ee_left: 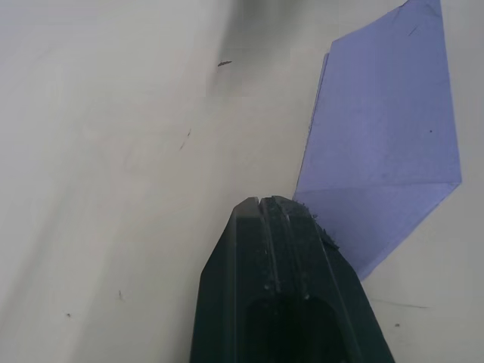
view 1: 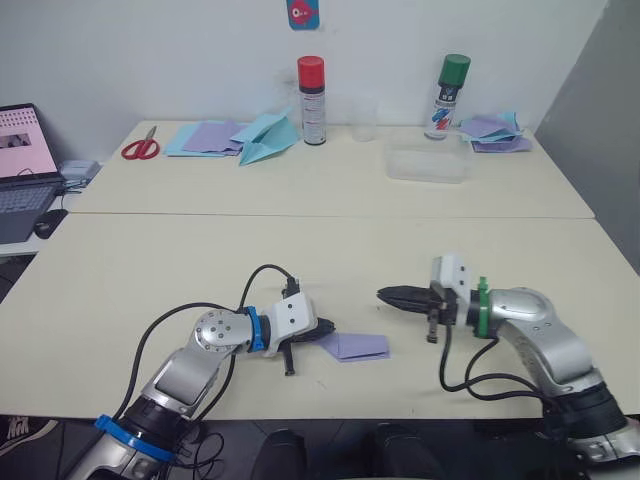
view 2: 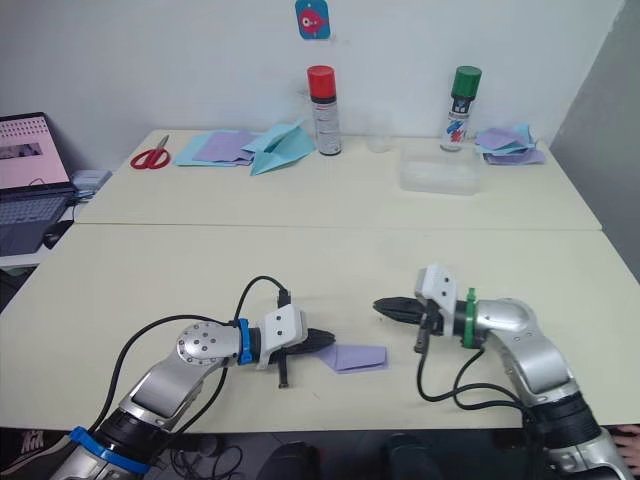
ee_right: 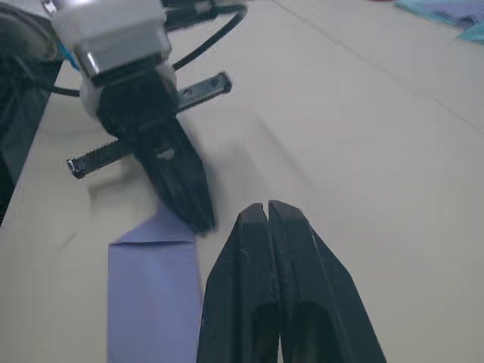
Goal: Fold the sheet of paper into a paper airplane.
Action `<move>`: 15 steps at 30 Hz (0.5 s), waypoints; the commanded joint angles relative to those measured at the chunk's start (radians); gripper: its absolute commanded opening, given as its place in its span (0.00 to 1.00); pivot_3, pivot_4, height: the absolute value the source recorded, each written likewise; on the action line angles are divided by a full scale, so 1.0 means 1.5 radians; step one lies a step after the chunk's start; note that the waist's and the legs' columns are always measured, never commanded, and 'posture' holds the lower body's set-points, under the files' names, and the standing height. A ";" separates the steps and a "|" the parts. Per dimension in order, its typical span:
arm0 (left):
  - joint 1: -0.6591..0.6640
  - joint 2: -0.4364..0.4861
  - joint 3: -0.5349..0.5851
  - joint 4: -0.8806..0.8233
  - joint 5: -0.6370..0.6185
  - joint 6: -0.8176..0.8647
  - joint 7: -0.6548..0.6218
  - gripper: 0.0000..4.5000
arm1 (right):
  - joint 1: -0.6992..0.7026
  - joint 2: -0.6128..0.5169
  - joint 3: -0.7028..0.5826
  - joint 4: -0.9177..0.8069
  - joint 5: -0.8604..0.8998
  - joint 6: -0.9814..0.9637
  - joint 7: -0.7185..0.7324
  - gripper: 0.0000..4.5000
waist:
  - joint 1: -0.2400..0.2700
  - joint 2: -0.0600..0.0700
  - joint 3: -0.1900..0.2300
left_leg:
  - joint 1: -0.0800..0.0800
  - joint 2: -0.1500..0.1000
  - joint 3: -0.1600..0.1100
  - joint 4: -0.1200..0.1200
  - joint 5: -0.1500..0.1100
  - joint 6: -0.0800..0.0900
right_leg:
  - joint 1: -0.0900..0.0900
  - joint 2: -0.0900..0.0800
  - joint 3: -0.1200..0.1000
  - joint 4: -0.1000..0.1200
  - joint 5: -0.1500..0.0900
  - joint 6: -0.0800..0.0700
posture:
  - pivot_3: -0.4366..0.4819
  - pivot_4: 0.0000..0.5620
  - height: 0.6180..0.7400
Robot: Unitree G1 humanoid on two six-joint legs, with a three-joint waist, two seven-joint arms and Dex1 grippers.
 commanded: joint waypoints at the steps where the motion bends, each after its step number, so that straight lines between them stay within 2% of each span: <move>1: 0.023 0.014 -0.018 0.039 0.037 0.027 -0.004 0.00 | 0.003 0.006 0.057 0.029 -0.072 -0.015 -0.016 0.02 | 0.000 0.000 0.000 | 0.000 0.000 0.000 0.000 0.000 0.000 | 0.000 0.000 0.000 0.000 0.000 0.000 | 0.48 0.27 1.00; 5: 0.031 0.024 -0.007 0.024 0.029 0.033 -0.008 0.00 | 0.021 0.000 0.100 0.060 -0.124 -0.037 -0.012 0.02 | 0.000 0.000 0.000 | 0.000 0.000 0.001 0.000 0.000 0.000 | -0.001 0.000 0.000 0.000 -0.001 -0.001 | 0.48 0.27 1.00; 10: 0.043 0.028 0.023 0.008 0.009 0.030 -0.005 0.00 | 0.026 -0.002 0.109 0.082 -0.146 -0.040 -0.010 0.02 | -0.002 0.000 0.000 | 0.001 0.000 0.000 -0.001 0.000 0.000 | 0.000 0.000 0.000 0.000 -0.001 -0.001 | 0.48 0.27 1.00; 13: 0.034 -0.020 0.076 -0.030 -0.075 0.078 0.011 0.00 | 0.020 0.003 0.103 0.098 -0.146 -0.046 -0.016 0.02 | -0.002 0.000 0.000 | 0.001 0.001 0.000 -0.002 0.000 0.000 | -0.001 0.000 0.000 0.000 -0.001 -0.001 | 0.48 0.27 1.00; 15: 0.024 -0.043 0.084 -0.056 -0.105 0.107 0.014 0.00 | 0.017 0.004 0.102 0.105 -0.147 -0.055 -0.016 0.02 | -0.002 -0.001 0.001 | 0.000 0.000 0.000 -0.001 0.000 0.000 | -0.001 0.000 -0.001 0.000 -0.001 -0.001 | 0.48 0.27 1.00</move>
